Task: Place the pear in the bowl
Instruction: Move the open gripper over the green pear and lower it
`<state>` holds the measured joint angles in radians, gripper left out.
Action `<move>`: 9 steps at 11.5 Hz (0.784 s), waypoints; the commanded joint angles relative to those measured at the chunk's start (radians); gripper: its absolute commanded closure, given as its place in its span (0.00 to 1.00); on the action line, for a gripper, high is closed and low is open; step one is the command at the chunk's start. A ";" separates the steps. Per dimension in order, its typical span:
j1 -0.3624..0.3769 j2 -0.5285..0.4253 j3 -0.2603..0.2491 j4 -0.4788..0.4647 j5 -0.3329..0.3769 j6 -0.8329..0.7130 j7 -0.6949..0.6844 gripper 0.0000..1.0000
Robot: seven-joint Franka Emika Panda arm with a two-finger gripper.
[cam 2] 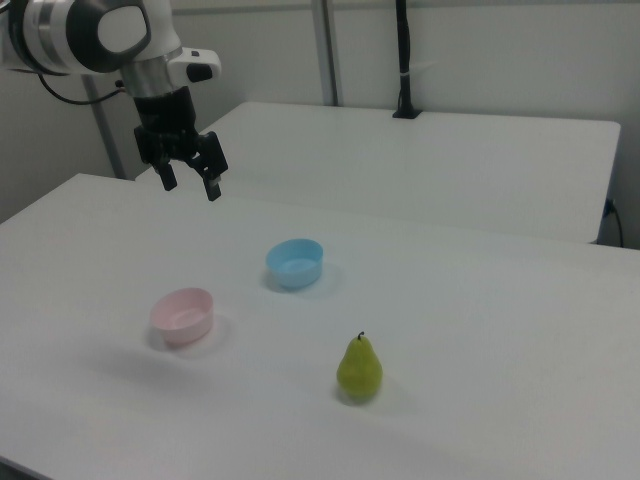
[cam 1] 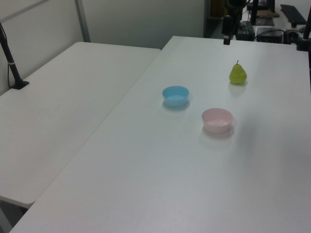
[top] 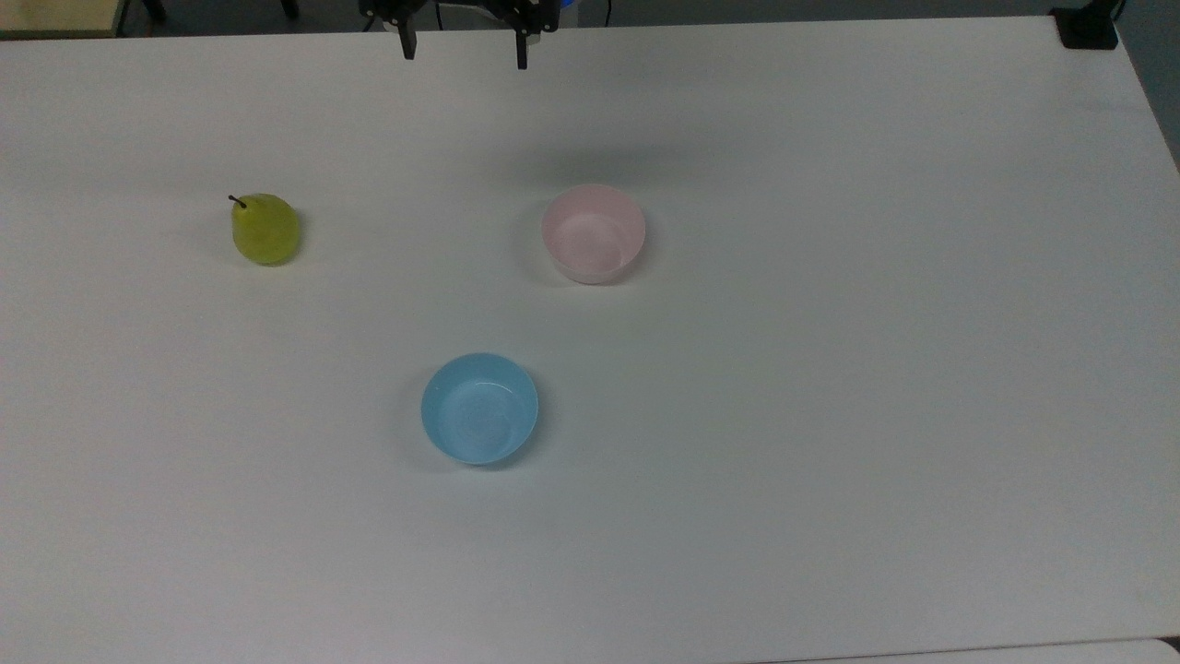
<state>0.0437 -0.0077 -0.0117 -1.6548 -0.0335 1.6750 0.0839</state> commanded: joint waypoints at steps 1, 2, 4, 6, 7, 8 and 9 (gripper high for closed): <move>0.009 0.008 -0.001 0.026 -0.019 -0.037 0.024 0.00; 0.009 0.006 -0.001 0.026 -0.019 -0.037 0.023 0.00; 0.007 0.006 -0.001 0.026 -0.019 -0.038 0.031 0.00; 0.001 0.006 -0.001 0.026 -0.019 -0.037 0.024 0.00; -0.002 0.008 -0.007 0.026 -0.017 -0.035 0.020 0.00; -0.017 0.008 -0.010 0.026 -0.016 -0.032 0.008 0.00; -0.048 0.009 -0.010 0.026 -0.006 -0.031 -0.036 0.00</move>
<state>0.0323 -0.0046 -0.0134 -1.6510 -0.0350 1.6743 0.0906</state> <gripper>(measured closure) 0.000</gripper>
